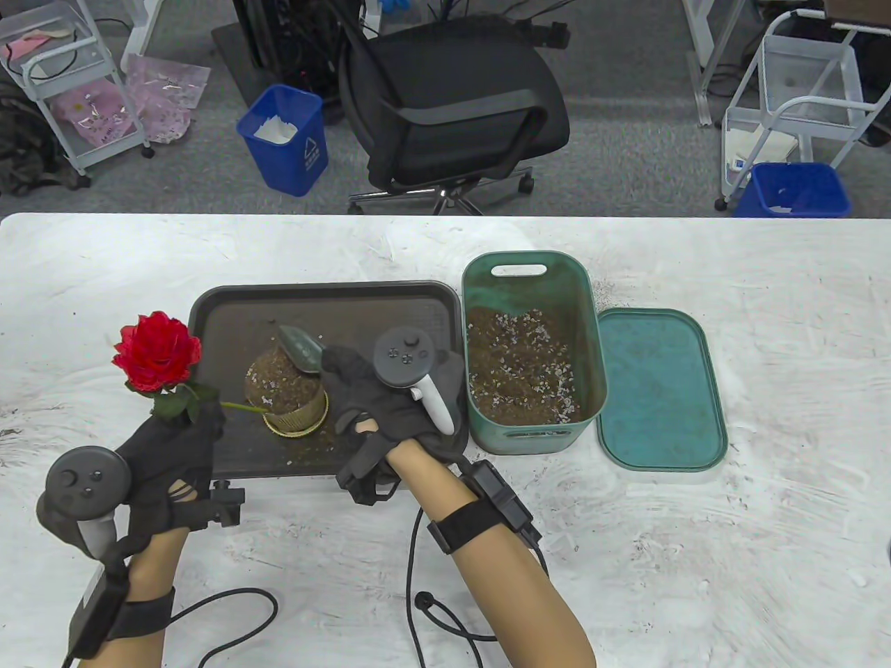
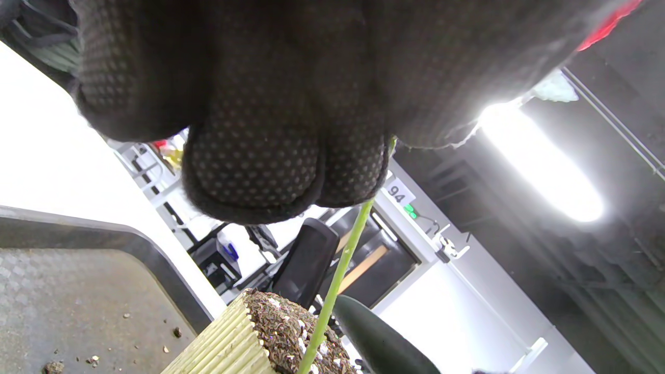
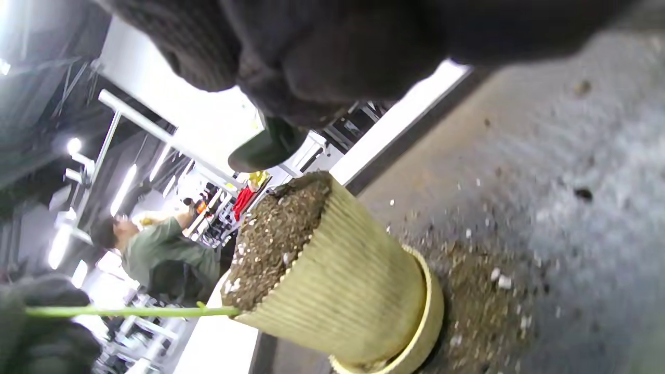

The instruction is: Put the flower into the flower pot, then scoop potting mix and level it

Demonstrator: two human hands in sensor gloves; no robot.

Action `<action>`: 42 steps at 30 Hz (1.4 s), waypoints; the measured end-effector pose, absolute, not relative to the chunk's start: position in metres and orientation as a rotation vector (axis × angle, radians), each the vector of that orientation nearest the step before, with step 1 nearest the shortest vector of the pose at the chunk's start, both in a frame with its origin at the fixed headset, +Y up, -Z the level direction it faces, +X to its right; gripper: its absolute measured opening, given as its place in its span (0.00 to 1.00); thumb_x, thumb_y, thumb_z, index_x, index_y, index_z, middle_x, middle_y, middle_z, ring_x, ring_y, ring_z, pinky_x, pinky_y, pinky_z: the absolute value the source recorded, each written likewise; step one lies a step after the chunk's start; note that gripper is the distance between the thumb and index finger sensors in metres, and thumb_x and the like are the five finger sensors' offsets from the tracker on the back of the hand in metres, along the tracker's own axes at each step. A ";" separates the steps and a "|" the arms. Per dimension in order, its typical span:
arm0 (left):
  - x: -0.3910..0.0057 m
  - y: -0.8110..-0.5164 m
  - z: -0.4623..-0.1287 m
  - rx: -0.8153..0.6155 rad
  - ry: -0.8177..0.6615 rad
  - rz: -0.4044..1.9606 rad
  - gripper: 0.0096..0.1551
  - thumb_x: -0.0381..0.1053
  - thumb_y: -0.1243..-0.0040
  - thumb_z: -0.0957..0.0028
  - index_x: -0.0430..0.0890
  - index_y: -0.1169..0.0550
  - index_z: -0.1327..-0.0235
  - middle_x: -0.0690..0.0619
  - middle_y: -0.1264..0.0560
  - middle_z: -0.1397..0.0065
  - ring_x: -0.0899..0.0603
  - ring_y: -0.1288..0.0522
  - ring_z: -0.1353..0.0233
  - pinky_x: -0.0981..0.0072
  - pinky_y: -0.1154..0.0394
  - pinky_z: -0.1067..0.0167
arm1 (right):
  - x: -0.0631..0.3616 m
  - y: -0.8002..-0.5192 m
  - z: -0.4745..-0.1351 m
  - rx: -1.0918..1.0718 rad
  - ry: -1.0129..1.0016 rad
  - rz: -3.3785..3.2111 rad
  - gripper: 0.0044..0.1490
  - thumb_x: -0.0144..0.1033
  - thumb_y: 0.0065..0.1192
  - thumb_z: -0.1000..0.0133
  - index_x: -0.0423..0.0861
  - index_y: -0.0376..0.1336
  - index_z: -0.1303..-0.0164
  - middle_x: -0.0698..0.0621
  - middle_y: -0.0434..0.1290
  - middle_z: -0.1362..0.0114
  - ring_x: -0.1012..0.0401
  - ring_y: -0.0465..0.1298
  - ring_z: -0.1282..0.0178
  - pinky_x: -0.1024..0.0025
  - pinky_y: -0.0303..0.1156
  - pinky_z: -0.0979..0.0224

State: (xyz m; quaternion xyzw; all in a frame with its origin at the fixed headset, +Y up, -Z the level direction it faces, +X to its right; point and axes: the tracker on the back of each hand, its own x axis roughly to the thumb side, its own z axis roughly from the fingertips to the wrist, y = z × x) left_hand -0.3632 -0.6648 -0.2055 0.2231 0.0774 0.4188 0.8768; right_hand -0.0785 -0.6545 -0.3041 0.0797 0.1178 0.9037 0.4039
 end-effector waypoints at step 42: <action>-0.362 -0.664 -0.205 0.464 0.159 0.874 0.23 0.60 0.27 0.55 0.49 0.11 0.54 0.56 0.11 0.56 0.47 0.07 0.63 0.59 0.12 0.59 | -0.154 -0.641 -0.279 0.537 0.243 2.829 0.29 0.40 0.54 0.50 0.52 0.60 0.36 0.51 0.80 0.63 0.61 0.79 0.85 0.64 0.79 0.85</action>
